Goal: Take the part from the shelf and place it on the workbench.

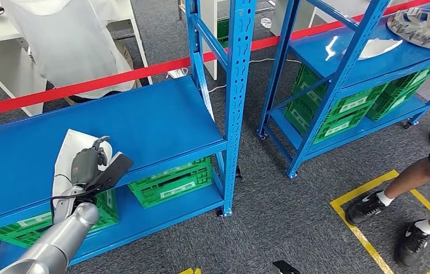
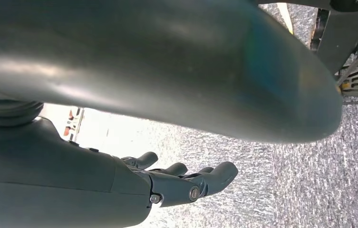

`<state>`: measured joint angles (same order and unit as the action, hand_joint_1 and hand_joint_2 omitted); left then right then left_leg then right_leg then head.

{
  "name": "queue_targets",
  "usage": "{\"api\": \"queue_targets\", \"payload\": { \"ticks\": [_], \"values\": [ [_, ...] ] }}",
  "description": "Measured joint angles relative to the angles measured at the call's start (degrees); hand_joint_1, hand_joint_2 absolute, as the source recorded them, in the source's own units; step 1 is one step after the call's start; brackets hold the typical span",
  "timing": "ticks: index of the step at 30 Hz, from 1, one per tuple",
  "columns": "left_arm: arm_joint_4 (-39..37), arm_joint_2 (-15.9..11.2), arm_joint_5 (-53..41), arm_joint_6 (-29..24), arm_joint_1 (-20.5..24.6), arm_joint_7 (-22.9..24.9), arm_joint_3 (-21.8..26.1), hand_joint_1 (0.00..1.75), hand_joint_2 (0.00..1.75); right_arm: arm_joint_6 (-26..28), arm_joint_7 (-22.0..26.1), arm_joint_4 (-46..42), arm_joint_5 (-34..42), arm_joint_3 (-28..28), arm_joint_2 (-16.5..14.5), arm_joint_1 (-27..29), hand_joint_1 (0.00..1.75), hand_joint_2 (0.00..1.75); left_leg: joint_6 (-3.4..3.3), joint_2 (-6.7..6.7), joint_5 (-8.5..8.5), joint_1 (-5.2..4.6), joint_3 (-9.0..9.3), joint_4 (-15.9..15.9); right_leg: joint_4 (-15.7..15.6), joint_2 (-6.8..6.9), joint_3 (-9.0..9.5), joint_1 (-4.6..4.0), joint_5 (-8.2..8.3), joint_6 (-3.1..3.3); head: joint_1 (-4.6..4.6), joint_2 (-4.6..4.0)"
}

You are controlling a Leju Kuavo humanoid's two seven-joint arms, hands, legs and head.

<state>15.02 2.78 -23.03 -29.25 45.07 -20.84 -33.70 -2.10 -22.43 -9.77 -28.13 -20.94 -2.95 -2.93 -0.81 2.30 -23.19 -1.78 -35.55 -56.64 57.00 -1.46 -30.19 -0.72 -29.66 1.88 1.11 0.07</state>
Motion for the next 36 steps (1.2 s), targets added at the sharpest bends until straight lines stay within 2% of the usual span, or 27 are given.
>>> {"api": "queue_targets", "payload": {
  "ticks": [2,6,15,19,29,36],
  "values": [
    [0.0,-0.1,0.2,0.1,0.1,-0.6,0.0,1.75,1.75,0.0,0.0,0.0,0.0,0.0,0.0,0.0,0.00,0.00,0.00,0.00,0.00,0.00,0.00,0.0,0.0,0.00,0.00,0.00,0.00,0.00,0.00,0.00],
    [0.1,-0.2,0.8,0.4,0.2,-2.9,0.1,0.00,1.75,0.0,0.0,0.0,0.0,0.0,0.0,0.0,0.00,0.00,0.00,0.00,0.00,0.00,0.00,0.0,0.0,0.00,0.00,0.00,0.00,0.00,0.01,0.00],
    [0.2,-0.2,1.8,0.2,0.2,-5.1,0.7,0.00,1.75,0.0,0.0,0.0,-0.4,0.0,0.0,0.0,0.00,0.00,0.00,0.00,0.00,0.00,0.00,0.0,0.0,0.00,-0.01,0.00,0.00,0.00,0.00,0.00],
    [0.2,-0.2,1.9,0.2,0.2,-5.1,0.8,0.00,0.00,0.0,0.0,0.0,-0.4,0.0,0.0,0.0,0.00,0.00,0.00,0.00,0.00,0.00,0.00,0.0,0.0,0.00,0.00,0.00,0.00,0.00,0.00,0.00],
    [0.2,-0.2,-0.2,0.3,1.1,-4.9,0.8,0.00,0.00,0.0,0.0,0.0,-0.2,0.0,0.0,0.0,0.00,0.00,0.00,0.00,0.00,0.00,0.00,0.0,0.0,0.00,0.00,0.00,0.00,0.00,0.00,0.00],
    [0.1,-0.3,-4.6,3.5,1.7,-2.8,0.1,0.00,0.00,0.0,0.0,0.0,-0.2,0.0,0.0,0.0,0.00,0.00,0.00,0.00,0.00,0.00,0.00,0.0,0.0,0.00,0.00,0.00,0.00,0.00,0.00,0.00]
  ]
}}
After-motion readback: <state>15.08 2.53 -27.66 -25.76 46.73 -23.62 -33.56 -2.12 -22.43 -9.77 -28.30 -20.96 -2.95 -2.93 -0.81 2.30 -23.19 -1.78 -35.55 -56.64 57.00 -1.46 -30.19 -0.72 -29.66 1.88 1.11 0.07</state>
